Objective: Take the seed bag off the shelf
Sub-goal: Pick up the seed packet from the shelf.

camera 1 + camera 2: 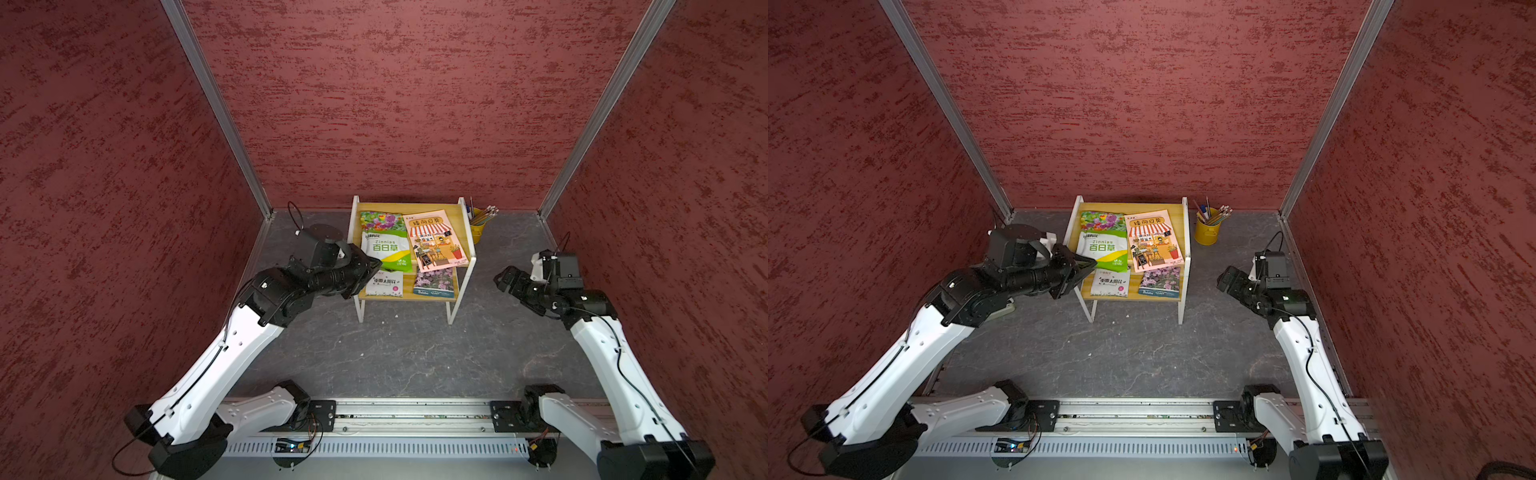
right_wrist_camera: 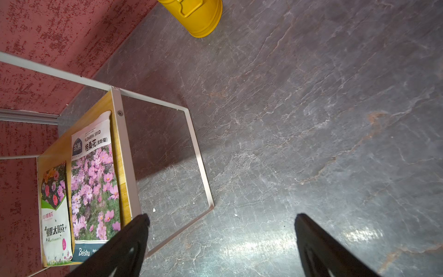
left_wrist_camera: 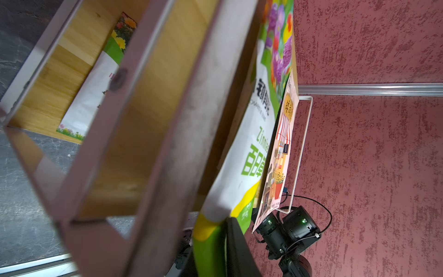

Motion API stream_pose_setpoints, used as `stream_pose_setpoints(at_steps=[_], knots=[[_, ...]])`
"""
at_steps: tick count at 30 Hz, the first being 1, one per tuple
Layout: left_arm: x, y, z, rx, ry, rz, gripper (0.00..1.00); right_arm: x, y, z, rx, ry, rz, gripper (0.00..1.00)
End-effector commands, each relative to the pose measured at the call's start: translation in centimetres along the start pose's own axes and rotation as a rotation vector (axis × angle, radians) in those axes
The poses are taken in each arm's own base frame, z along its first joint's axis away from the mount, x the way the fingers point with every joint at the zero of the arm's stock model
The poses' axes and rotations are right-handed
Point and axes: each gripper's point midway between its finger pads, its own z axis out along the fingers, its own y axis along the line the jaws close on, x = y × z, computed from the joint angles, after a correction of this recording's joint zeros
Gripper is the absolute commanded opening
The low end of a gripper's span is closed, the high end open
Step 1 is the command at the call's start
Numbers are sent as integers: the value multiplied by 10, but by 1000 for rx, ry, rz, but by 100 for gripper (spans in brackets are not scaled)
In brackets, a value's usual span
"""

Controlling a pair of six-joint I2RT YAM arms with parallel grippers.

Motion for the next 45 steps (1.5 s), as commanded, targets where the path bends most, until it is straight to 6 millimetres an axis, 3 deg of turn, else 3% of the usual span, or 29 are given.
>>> stream_pose_setpoints(at_steps=[1, 5, 8, 16, 22, 30, 33, 36, 40, 45], knots=[[-1, -12, -3, 46, 4, 16, 15, -3, 9, 1, -38, -10, -2, 99], [0, -16, -7, 52, 9, 16, 11, -3, 10, 2, -41, -7, -2, 99], [0, -17, -13, 54, 7, 15, 0, -3, 10, 2, -39, -8, -4, 98], [-16, -30, -26, 73, -26, 51, 0, -4, 11, 3, -43, -10, 2, 98], [-38, -41, -37, 117, -57, 65, 0, -4, 12, 3, -44, -14, 6, 98], [-68, -80, -49, 234, -42, 151, 0, -4, 11, 3, -39, -15, 9, 98], [-90, -87, -58, 242, -70, 186, 0, -5, 12, 2, -37, -18, 9, 98], [-120, -83, -71, 259, -117, 156, 0, -5, 13, 1, -38, -20, 9, 98], [-160, -59, -79, 251, -163, 123, 0, -5, 12, 0, -31, -20, 13, 98], [-197, -11, -58, 212, -173, 95, 0, -2, 10, 4, -25, -11, 22, 99]])
